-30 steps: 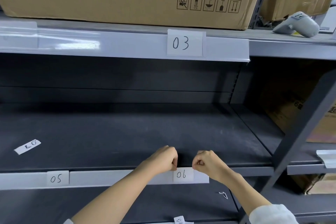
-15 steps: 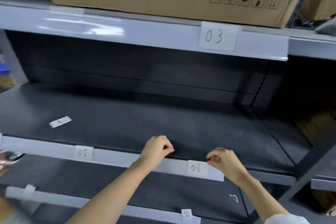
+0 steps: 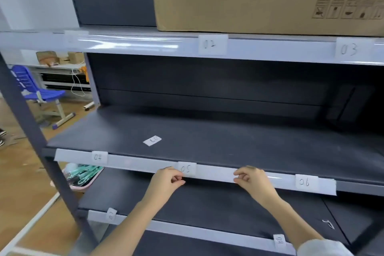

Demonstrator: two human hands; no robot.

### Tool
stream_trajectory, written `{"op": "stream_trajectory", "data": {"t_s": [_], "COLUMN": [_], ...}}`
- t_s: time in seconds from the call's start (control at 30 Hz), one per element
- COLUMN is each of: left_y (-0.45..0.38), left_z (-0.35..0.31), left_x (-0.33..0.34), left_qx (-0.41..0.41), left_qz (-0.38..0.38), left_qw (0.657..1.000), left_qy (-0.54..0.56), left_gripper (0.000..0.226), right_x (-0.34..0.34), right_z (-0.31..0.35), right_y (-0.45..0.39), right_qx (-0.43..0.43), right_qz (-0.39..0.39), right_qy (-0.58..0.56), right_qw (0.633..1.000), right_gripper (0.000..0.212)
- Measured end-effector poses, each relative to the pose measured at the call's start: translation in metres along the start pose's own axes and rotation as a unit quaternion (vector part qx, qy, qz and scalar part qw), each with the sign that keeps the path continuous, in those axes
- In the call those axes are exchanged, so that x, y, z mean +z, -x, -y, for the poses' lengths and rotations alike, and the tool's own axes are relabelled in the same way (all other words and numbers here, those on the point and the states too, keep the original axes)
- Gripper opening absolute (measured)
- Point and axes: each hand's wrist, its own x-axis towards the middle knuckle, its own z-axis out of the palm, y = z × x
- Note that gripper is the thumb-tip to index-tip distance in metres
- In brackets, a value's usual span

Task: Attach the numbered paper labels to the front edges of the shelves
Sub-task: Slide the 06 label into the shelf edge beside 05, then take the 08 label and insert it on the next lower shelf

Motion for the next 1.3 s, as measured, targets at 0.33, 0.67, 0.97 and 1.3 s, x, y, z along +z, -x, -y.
{"op": "stream_trajectory", "data": {"t_s": [0.33,0.67,0.97,1.3], "left_y": [0.011,-0.034,-0.125,-0.175], "left_z": [0.063,0.096,0.114,0.143], "left_x": [-0.075,-0.090,-0.091,-0.081], "left_qx": [-0.037,-0.034,-0.064,-0.065], "left_qz": [-0.028,-0.056,-0.030,0.054], "left_qw": [0.998,0.998,0.996,0.993], "left_qy": [0.036,0.011,-0.059,-0.084], "left_gripper": [0.018,0.021,0.029,0.043], "right_x": [0.061,0.094,0.131,0.167], "right_z": [0.088,0.117,0.137,0.155], "right_y": [-0.002,-0.048,-0.149,-0.209], "right_qx": [0.000,-0.008,-0.055,-0.003], "right_qz": [0.004,0.018,0.057,0.103], "right_qy": [-0.023,-0.007,-0.006,-0.002], "right_qw": [1.000,1.000,0.997,0.995], "right_gripper": [0.019,0.016,0.016,0.016]}}
